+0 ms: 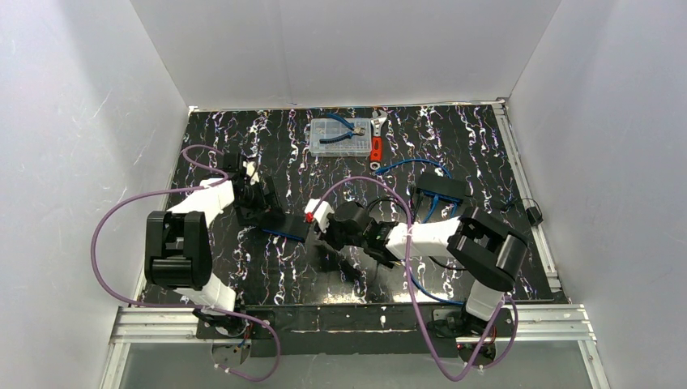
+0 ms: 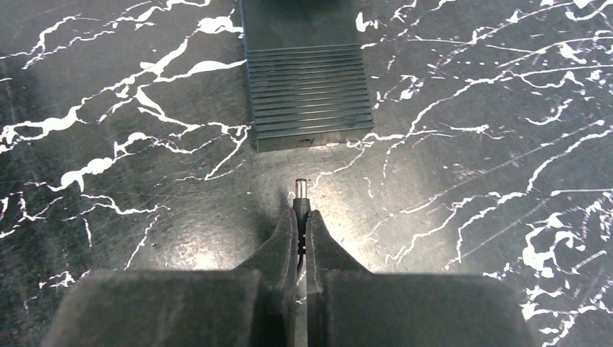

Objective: Insert the plug into the switch port
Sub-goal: Insert the power into the switch port.

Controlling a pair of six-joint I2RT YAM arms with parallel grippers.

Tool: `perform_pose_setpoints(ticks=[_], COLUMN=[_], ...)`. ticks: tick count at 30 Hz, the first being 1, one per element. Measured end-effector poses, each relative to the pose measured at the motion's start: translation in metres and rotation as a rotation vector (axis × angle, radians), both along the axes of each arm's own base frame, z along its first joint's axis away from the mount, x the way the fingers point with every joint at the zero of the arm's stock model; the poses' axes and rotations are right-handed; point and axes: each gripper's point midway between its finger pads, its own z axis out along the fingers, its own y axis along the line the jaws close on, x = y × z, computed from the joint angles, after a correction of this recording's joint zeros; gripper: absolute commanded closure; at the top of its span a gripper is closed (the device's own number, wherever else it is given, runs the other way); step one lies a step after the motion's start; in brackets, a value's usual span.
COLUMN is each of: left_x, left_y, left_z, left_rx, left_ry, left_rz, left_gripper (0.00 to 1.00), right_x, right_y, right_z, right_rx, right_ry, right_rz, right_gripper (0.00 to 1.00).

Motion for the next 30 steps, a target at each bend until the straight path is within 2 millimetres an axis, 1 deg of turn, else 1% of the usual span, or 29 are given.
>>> perform_pose_setpoints(ticks=[3, 6, 10, 17, 30], left_x=[0.000, 0.000, 0.001, 0.003, 0.003], left_y=[-0.003, -0.005, -0.008, -0.012, -0.014], left_z=[-0.005, -0.006, -0.005, -0.004, -0.003], left_rx=[-0.017, -0.030, -0.050, -0.071, -0.083], left_ry=[0.006, 0.005, -0.001, -0.007, -0.012], left_rz=[-0.006, -0.012, -0.017, -0.024, -0.028], left_gripper=[0.21, 0.24, 0.25, 0.27, 0.28], right_x=[-0.001, 0.000, 0.001, 0.010, 0.006], right_y=[0.005, 0.008, 0.006, 0.004, 0.008], right_z=[-0.002, -0.008, -0.017, -0.019, -0.029], right_rx=[0.010, 0.009, 0.010, 0.033, 0.035], right_ry=[0.023, 0.048, 0.089, 0.118, 0.149], right_rz=[0.015, 0.027, 0.029, 0.012, 0.038], right_gripper=[0.99, 0.99, 0.99, 0.99, 0.99])
